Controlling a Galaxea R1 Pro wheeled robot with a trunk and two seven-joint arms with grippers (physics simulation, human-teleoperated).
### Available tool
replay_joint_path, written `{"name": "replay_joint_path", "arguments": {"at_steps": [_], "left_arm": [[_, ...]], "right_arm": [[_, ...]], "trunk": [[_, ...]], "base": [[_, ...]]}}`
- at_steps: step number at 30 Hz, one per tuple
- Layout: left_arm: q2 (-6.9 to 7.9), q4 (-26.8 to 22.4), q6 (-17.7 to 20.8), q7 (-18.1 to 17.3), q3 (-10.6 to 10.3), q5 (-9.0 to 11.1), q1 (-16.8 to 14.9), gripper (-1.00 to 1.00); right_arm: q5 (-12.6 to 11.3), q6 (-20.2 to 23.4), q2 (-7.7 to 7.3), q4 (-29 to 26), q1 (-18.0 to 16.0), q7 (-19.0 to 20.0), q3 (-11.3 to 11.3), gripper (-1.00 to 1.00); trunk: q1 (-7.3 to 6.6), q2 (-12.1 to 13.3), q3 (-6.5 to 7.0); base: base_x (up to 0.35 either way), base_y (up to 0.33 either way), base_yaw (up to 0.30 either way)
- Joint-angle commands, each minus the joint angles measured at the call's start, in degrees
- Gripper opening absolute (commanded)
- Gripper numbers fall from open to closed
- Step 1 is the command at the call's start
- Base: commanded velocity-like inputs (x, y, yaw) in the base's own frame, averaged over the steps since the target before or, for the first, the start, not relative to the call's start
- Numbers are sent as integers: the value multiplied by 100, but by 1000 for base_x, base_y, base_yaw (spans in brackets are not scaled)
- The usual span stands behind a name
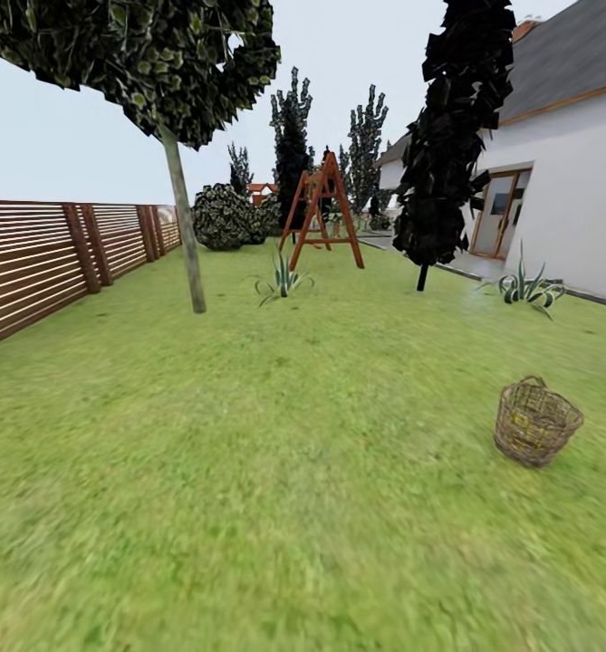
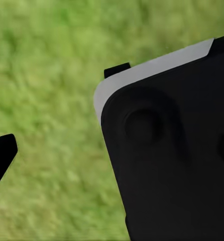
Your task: Take the three Easter eggs out of the wicker basket on the lawn in the garden, then place them on the lawn next to a single tree (choose any tree) so that all three eggs are next to the same tree and none are left in the basket.
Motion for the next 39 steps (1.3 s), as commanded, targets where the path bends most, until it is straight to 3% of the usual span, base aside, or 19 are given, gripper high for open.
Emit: {"name": "replay_joint_path", "arguments": {"at_steps": [1,15,31,39], "left_arm": [[1,1,-18,12,-32,2,-3,100],[1,2,-20,12,-33,1,-5,100],[1,0,-26,12,-33,3,-3,100],[1,4,-27,12,-33,1,-4,100]], "right_arm": [[3,5,2,7,-2,-9,-21,100],[-27,4,4,1,-2,-28,-52,100],[-41,1,6,-16,-2,-28,-73,100],[-33,1,12,-28,-2,-28,-63,100]], "trunk": [[4,-2,-4],[4,-2,-4],[4,-2,-4],[4,-2,-4]], "base": [[338,72,-79],[338,72,-42],[335,120,-230],[325,161,-70]]}}
